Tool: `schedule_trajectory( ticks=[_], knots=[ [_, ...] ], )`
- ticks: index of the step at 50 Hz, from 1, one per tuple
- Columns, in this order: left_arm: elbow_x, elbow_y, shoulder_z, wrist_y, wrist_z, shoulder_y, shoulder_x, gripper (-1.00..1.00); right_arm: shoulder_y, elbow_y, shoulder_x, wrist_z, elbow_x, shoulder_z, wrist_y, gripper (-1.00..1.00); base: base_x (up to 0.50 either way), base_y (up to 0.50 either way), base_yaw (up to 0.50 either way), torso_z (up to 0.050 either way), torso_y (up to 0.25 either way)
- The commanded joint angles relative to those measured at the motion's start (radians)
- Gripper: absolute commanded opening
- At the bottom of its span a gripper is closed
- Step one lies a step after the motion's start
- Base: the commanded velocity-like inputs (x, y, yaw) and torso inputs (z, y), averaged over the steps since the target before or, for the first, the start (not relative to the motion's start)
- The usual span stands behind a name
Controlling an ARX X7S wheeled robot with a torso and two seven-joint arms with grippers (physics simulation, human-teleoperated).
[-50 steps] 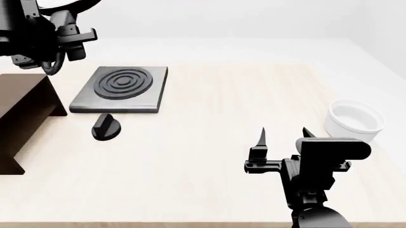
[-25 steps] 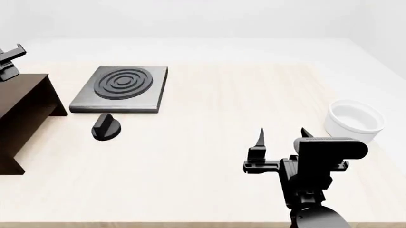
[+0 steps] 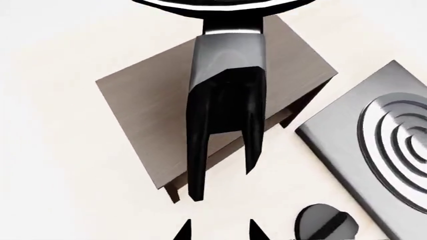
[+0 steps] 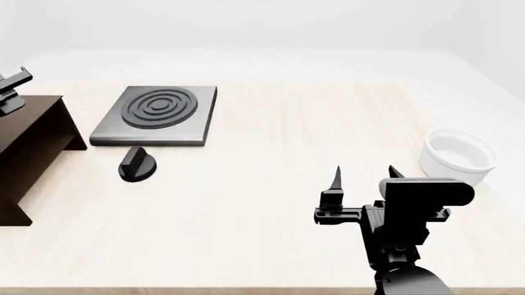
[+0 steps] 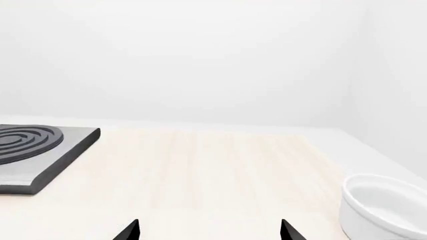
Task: Put the frying pan on top of the cabinet.
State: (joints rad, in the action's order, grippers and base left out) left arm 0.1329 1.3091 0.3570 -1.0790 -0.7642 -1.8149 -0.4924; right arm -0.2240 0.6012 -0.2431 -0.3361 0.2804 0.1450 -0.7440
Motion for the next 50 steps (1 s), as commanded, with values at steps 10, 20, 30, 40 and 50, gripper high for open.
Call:
schedule_trajectory(
  ticks=[10,20,30,40,50],
  knots=[
    [-0.129,-0.001,0.039,0.002,-0.045,-0.021,0.003,-1.0,-0.002,-0.002,-0.006,-0.009,0.008,0.005,0.0,1.0,0.0,0.0,0.0,0.0,-0.225],
    [-0.135,-0.001,0.02,0.004,-0.028,-0.024,0.009,-1.0,-0.002,-0.005,-0.01,-0.013,0.012,0.008,0.002,1.0,0.0,0.0,0.0,0.0,0.0],
    [-0.131,-0.001,0.04,-0.033,-0.055,-0.008,0.004,-1.0,-0.005,-0.009,-0.012,-0.017,0.015,0.01,0.004,1.0,0.0,0.0,0.0,0.0,0.0],
    [-0.141,-0.001,0.02,-0.037,-0.036,0.015,0.014,-1.0,-0.004,-0.006,-0.015,-0.021,0.02,0.009,0.005,1.0,0.0,0.0,0.0,0.0,-0.016],
    [-0.133,-0.001,0.028,-0.043,-0.044,0.0,0.011,-1.0,-0.003,-0.002,-0.018,-0.026,0.026,0.009,0.004,1.0,0.0,0.0,0.0,-0.002,-0.15]
  ],
)
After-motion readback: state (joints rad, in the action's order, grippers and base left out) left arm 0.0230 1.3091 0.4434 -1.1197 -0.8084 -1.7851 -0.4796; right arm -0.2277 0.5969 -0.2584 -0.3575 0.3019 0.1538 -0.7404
